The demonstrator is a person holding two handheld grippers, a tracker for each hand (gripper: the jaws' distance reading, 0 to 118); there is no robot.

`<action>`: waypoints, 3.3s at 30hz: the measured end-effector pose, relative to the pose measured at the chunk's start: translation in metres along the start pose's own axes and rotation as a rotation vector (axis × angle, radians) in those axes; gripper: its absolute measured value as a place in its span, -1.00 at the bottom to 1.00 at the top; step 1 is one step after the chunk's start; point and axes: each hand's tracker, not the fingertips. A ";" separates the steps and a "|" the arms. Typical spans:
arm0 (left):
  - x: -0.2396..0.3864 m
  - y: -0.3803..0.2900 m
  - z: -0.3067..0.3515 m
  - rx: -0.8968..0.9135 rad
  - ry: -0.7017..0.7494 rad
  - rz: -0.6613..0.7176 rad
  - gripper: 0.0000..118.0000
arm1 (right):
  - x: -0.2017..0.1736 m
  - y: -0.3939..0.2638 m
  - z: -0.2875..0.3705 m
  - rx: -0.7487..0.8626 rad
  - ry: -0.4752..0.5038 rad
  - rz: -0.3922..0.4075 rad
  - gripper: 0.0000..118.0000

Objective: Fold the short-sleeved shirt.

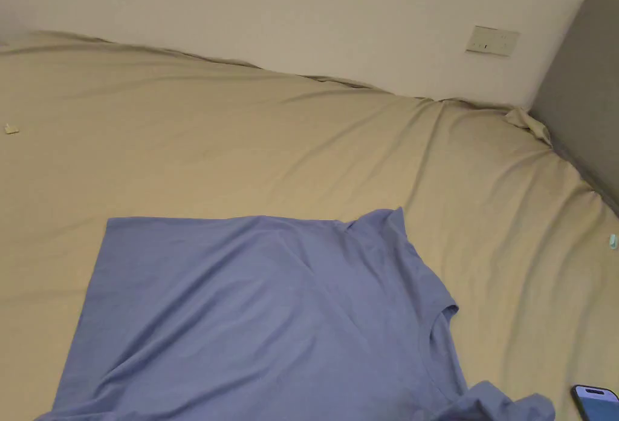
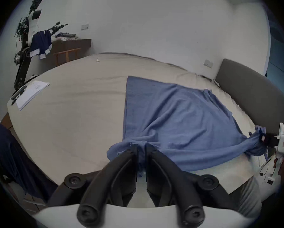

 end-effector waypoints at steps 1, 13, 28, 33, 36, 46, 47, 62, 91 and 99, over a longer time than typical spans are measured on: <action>0.000 0.004 0.004 0.017 -0.007 0.009 -0.85 | 0.000 0.009 0.003 0.029 0.014 0.001 -0.89; -0.017 0.091 -0.063 -0.007 -0.011 -0.064 -0.85 | -0.002 0.104 -0.123 -0.016 0.083 0.166 -0.89; -0.029 0.075 -0.036 -0.016 0.058 -0.017 0.69 | 0.000 0.089 -0.090 -0.017 0.169 -0.049 0.70; -0.014 0.020 0.015 0.034 0.056 0.006 0.17 | -0.019 0.049 -0.022 -0.004 0.221 -0.101 0.25; 0.000 -0.005 0.024 0.027 0.081 0.015 -0.98 | -0.037 0.021 -0.006 -0.017 0.109 -0.078 -0.94; -0.004 0.024 -0.042 -0.046 0.100 0.056 0.92 | -0.022 0.030 0.001 -0.049 0.140 -0.094 -0.94; -0.006 0.028 -0.051 -0.065 0.088 0.077 0.92 | -0.020 0.032 0.002 -0.043 0.135 -0.096 -0.94; 0.008 0.046 -0.119 -0.143 0.030 -0.022 -0.76 | 0.023 0.025 -0.038 -0.128 0.051 -0.170 -0.43; -0.035 0.086 -0.031 -0.128 -0.154 -0.110 -0.90 | 0.055 0.093 -0.045 -0.185 0.249 -0.076 -0.89; -0.048 0.048 0.000 -0.204 -0.146 -0.132 -0.96 | 0.054 0.060 -0.006 -0.260 0.246 -0.068 -0.89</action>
